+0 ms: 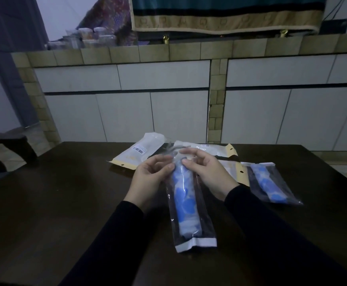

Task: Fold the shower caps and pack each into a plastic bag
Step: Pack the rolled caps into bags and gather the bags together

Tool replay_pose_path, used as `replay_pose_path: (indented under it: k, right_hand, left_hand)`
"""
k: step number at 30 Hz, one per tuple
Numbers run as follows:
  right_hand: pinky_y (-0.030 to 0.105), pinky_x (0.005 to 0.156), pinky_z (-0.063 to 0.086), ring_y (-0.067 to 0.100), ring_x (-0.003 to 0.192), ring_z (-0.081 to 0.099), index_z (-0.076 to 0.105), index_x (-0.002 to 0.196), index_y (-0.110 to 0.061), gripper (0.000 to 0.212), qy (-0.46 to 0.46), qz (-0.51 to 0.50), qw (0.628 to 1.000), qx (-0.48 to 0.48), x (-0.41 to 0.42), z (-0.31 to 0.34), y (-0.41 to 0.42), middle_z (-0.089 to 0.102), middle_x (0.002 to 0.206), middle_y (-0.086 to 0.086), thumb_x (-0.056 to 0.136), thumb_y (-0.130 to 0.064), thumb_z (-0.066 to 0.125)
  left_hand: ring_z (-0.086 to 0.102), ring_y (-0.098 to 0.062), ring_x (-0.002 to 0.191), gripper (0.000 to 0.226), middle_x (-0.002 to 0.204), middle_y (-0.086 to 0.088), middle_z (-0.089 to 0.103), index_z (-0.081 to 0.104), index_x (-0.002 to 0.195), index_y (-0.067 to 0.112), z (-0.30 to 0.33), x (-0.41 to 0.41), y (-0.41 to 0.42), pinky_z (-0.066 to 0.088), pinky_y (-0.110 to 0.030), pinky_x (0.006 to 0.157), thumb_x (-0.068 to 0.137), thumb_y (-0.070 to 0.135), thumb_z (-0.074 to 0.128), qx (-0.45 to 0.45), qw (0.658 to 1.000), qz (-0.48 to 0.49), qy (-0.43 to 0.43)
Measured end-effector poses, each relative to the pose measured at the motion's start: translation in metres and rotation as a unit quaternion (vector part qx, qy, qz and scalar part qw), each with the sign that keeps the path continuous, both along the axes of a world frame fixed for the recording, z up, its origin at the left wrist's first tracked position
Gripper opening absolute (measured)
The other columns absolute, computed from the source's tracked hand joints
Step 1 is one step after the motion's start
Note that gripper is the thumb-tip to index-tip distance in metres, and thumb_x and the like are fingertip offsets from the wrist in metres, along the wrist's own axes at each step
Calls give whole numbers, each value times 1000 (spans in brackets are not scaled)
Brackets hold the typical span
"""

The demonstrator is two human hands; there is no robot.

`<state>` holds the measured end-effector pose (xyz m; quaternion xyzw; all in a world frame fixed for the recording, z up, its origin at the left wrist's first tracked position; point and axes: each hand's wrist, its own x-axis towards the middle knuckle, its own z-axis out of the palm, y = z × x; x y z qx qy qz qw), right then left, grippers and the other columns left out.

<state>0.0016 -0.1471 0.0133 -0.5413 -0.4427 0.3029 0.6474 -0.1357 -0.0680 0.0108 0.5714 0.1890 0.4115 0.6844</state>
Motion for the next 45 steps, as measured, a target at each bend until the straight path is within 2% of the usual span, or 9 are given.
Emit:
replay_pose_path:
  k: [7, 12, 19, 24, 28, 34, 38, 41, 45]
  right_hand:
    - [25, 62, 55, 15, 78, 67, 60, 88, -12, 17, 9, 74, 997, -15, 9, -1, -11, 71, 88, 2, 94, 1, 51]
    - [22, 73, 52, 15, 83, 59, 59, 80, -11, 28, -123, 26, 992, -13, 6, -2, -9, 62, 85, 2, 93, 10, 48]
    - [33, 67, 52, 27, 77, 64, 65, 81, -8, 17, 25, 83, 995, -58, 10, 7, -15, 64, 83, 9, 85, -19, 52]
    - [27, 67, 58, 25, 82, 68, 61, 110, -11, 30, -49, 51, 987, -143, 6, 6, -17, 69, 89, 10, 82, -7, 72]
    - [32, 82, 55, 27, 92, 66, 64, 106, 8, 27, -14, 33, 985, -169, 4, 12, -21, 68, 106, 24, 81, -1, 71]
    - [23, 71, 52, 13, 79, 63, 73, 93, -22, 12, -104, -37, 988, -105, 8, 25, -39, 73, 95, 2, 82, -24, 73]
    - [18, 76, 53, 8, 85, 65, 71, 88, -29, 13, -163, -92, 982, -18, 6, 29, -47, 71, 93, -9, 86, -17, 69]
    - [17, 61, 50, 5, 67, 65, 71, 87, -25, 15, -184, -98, 977, 45, -4, 30, -51, 68, 91, -2, 87, -11, 67]
    - [31, 57, 55, 14, 67, 64, 69, 87, -26, 18, -220, -146, 956, 132, -10, 30, -55, 61, 90, 5, 87, -8, 67]
  left_hand:
    - [65, -21, 65, 15, 81, -14, 69, 67, 92, 1, -3, -10, 10, 54, -26, 57, 78, 0, 62, -44, 989, -140, 11]
    - [49, -15, 48, 45, 65, -10, 60, 62, 76, 1, 1, -5, 6, 40, -20, 46, 84, 45, 57, -56, 991, -88, 77]
    - [65, -17, 60, 14, 74, -15, 72, 73, 79, 0, -4, -8, 4, 53, -21, 54, 66, 3, 76, 5, 992, -85, 97]
    - [68, -17, 64, 25, 76, -12, 73, 67, 91, 4, -4, -7, 8, 56, -24, 60, 70, -6, 73, 36, 994, -47, 90]
    - [68, -10, 64, 27, 72, -3, 73, 63, 93, 8, -3, -4, 5, 53, -18, 58, 78, -14, 64, 98, 992, -46, 71]
    - [70, -4, 81, 29, 83, 10, 75, 69, 96, 17, 14, -2, -6, 52, -14, 72, 82, -8, 66, 185, 979, 85, -20]
    - [69, -11, 94, 12, 96, 4, 75, 75, 97, 21, 19, -9, -15, 52, -22, 79, 88, 19, 68, 220, 973, 38, -51]
    - [65, -19, 89, 52, 97, -5, 72, 77, 89, 20, 22, -13, -16, 49, -27, 73, 95, 55, 40, 20, 997, -38, -66]
    - [45, -15, 51, 76, 70, -7, 53, 71, 82, 15, 27, -16, -1, 27, -25, 49, 71, 81, 35, -24, 980, -67, 186]
